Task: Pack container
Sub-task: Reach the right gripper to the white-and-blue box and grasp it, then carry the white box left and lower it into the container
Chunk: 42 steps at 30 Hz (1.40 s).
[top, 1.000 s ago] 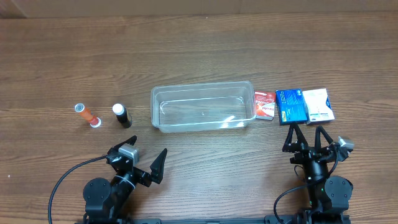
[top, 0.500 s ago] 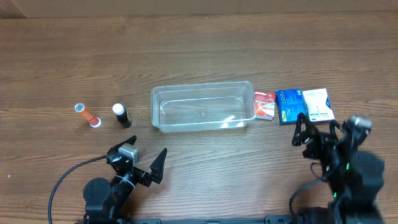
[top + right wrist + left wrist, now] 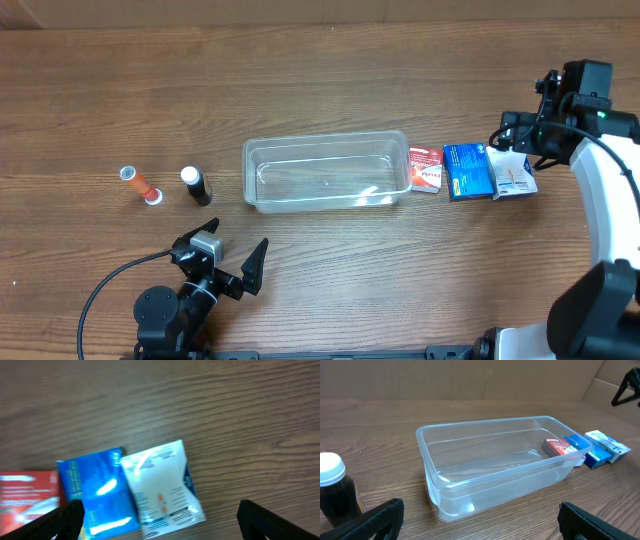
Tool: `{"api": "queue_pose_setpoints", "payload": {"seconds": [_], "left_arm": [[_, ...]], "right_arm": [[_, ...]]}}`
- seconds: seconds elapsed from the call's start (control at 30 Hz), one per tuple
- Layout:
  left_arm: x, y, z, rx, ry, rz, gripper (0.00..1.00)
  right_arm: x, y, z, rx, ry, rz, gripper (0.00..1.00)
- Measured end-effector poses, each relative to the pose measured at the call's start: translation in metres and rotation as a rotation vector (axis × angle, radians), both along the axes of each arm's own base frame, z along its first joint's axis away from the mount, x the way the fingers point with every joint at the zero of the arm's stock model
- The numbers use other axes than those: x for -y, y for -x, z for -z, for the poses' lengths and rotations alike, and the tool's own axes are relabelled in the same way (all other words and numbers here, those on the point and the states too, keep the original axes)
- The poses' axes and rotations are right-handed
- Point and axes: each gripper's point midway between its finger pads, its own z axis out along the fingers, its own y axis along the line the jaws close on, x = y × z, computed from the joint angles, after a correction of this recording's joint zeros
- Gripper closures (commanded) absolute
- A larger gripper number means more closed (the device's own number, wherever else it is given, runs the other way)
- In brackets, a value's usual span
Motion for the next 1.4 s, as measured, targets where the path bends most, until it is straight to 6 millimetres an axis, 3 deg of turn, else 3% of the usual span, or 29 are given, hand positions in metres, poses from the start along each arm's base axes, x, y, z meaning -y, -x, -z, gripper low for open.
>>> {"api": "queue_pose_setpoints", "payload": {"seconds": [0.1,0.2,0.3,0.47,0.57,0.73,0.83,0.87,0.9,1.0,1.07,1.17,1.23,1.4], "left_arm": [[0.0,0.0,0.0,0.0,0.0,0.0,0.0],[0.0,0.0,0.0,0.0,0.0,0.0,0.0],[0.0,0.0,0.0,0.0,0.0,0.0,0.0],[0.0,0.0,0.0,0.0,0.0,0.0,0.0],[0.0,0.0,0.0,0.0,0.0,0.0,0.0],[0.0,0.0,0.0,0.0,0.0,0.0,0.0],[0.0,0.0,0.0,0.0,0.0,0.0,0.0],[0.0,0.0,0.0,0.0,0.0,0.0,0.0],[0.0,0.0,0.0,0.0,0.0,0.0,0.0],[0.0,0.0,0.0,0.0,0.0,0.0,0.0],[0.0,0.0,0.0,0.0,0.0,0.0,0.0],[0.0,0.0,0.0,0.0,0.0,0.0,0.0],[0.0,0.0,0.0,0.0,0.0,0.0,0.0],[0.0,0.0,0.0,0.0,0.0,0.0,0.0]], "right_arm": [[0.008,0.002,0.031,-0.095,0.01,-0.074,0.0],[0.002,0.014,0.08,-0.251,-0.038,-0.132,0.01],[0.003,0.017,0.094,-0.289,-0.037,-0.141,0.01],[0.004,0.013,0.113,-0.309,-0.049,-0.125,0.15],[0.003,0.01,0.114,-0.292,-0.081,-0.059,0.35],[0.006,0.013,0.106,-0.284,-0.126,0.106,0.41],[0.003,0.016,0.065,-0.243,-0.138,0.171,0.43],[-0.009,0.014,0.018,-0.16,-0.137,0.16,0.43],[-0.022,0.017,-0.006,-0.13,-0.141,0.135,0.43],[-0.119,0.032,-0.092,0.068,-0.204,-0.074,0.44],[-0.191,0.049,-0.116,0.124,-0.28,-0.206,0.42],[-0.259,0.058,-0.108,0.11,-0.321,-0.257,0.42],[-0.287,0.061,-0.074,0.046,-0.29,-0.224,0.42],[-0.287,0.035,0.001,-0.041,-0.145,-0.098,0.42]]}}
